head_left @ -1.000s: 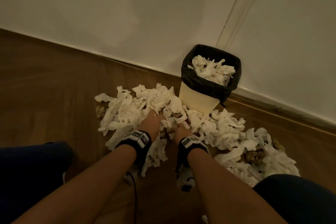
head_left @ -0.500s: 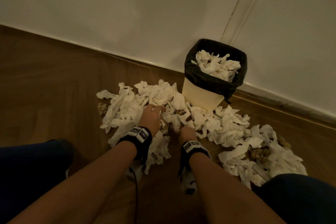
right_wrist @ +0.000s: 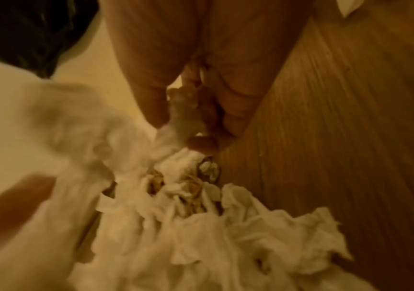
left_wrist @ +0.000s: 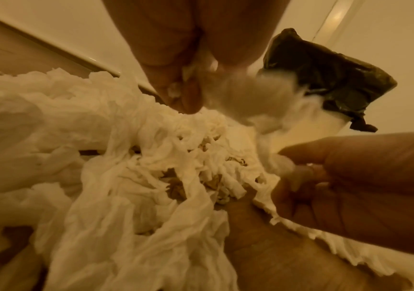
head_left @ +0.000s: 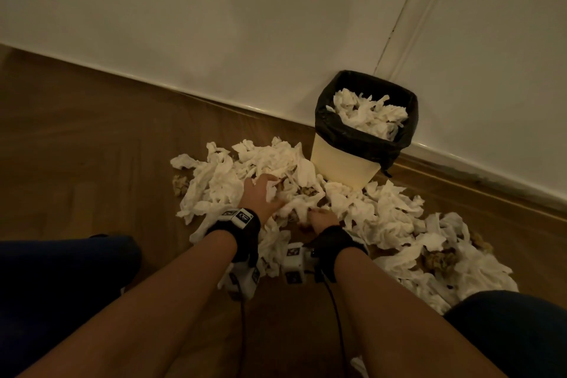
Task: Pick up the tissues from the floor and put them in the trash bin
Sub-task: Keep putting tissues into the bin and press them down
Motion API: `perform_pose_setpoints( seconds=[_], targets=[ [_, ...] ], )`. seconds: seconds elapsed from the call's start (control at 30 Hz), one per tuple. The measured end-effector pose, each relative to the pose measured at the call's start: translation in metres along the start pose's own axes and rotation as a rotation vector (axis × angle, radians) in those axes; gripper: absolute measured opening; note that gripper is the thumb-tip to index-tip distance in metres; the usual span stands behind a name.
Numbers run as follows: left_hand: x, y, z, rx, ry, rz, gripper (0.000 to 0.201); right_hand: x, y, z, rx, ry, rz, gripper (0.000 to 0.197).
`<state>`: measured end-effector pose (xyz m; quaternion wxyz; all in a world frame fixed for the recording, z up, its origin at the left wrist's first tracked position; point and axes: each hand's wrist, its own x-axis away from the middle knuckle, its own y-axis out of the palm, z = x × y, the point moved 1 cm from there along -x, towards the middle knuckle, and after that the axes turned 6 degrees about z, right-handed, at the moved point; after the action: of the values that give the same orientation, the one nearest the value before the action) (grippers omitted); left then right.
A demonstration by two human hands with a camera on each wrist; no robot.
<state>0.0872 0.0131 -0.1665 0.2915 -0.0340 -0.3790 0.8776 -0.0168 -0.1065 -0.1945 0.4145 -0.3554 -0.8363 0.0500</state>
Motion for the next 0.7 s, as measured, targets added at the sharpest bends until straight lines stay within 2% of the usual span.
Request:
perform_pose_setpoints(
  seconds=[0.07,0.17,0.23,0.33,0.5,0.6,0.7],
  targets=[
    [-0.002,-0.005,0.004,0.0,-0.034,-0.046,0.058,0.005,-0.008,-0.005,-0.27,0.076,-0.038,0.04],
    [-0.005,-0.014,0.014,0.078,-0.068,-0.011,0.052,0.015,-0.022,-0.016,-0.632,0.127,-0.124,0.042],
    [-0.005,-0.02,0.019,0.119,-0.074,0.026,0.044,0.023,-0.031,-0.026,-0.681,0.106,-0.133,0.042],
    [-0.005,-0.027,0.025,0.183,-0.061,0.062,0.042,0.031,-0.043,-0.038,-0.676,0.057,-0.122,0.043],
    [-0.004,-0.034,0.04,0.408,-0.127,0.035,0.037,0.047,-0.059,-0.066,-0.736,0.063,-0.136,0.032],
    [-0.003,-0.038,0.051,0.385,-0.08,0.062,0.035,0.059,-0.063,-0.074,-0.79,0.013,-0.113,0.038],
    [-0.01,-0.041,0.075,0.524,-0.046,0.057,0.025,0.067,-0.073,-0.089,-0.849,-0.066,-0.108,0.036]
  ],
)
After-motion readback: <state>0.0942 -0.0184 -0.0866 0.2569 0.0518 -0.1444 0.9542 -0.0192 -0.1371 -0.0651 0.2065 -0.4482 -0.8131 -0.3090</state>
